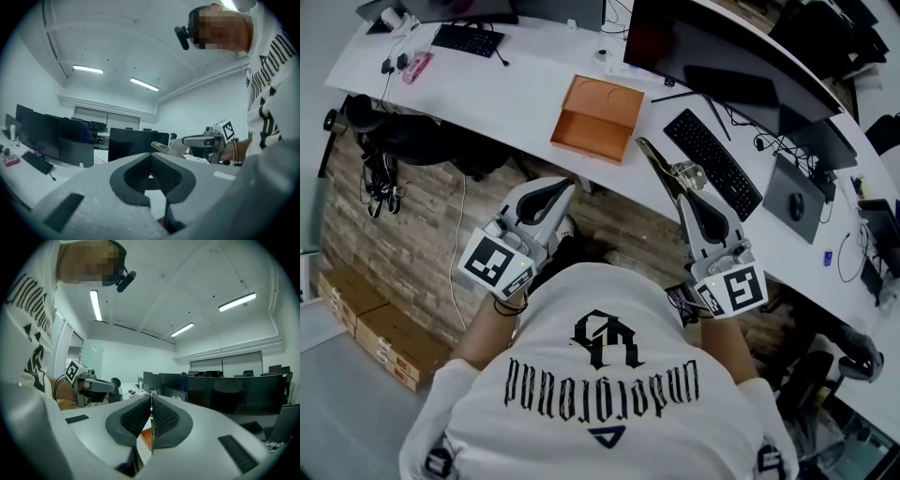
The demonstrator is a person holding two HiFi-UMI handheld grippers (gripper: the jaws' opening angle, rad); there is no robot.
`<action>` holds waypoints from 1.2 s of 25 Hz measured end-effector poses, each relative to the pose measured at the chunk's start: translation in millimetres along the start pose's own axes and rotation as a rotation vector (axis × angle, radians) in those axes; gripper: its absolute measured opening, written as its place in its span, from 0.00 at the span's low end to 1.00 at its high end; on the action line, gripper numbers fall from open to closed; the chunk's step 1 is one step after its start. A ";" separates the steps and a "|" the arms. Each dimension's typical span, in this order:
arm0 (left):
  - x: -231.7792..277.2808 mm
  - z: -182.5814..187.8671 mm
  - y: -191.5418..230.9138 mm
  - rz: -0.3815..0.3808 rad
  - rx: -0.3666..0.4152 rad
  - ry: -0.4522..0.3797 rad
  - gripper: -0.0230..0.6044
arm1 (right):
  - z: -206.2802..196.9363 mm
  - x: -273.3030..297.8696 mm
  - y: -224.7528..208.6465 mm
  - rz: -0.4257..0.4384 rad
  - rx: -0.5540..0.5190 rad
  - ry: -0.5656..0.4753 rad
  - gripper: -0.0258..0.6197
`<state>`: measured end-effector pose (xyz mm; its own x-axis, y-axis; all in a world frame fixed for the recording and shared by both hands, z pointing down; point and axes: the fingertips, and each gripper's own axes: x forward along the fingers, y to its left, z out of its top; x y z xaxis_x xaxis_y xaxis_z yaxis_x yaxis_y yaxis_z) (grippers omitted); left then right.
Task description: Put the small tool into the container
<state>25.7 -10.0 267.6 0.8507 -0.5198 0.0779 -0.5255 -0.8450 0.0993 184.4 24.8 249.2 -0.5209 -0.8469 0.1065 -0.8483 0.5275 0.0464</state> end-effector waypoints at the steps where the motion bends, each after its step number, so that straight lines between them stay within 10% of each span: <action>1: 1.6 0.6 5.9 -0.003 -0.003 -0.001 0.06 | 1.1 5.5 -1.9 -0.005 0.000 0.001 0.07; 30: -27.3 13.3 189.9 -0.078 -0.023 -0.012 0.06 | 27.3 189.9 38.9 -0.048 -0.008 0.022 0.07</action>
<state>-97.2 -157.9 271.1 0.8892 -0.4539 0.0576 -0.4575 -0.8800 0.1276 49.9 -117.3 244.1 -0.4775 -0.8695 0.1262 -0.8712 0.4872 0.0601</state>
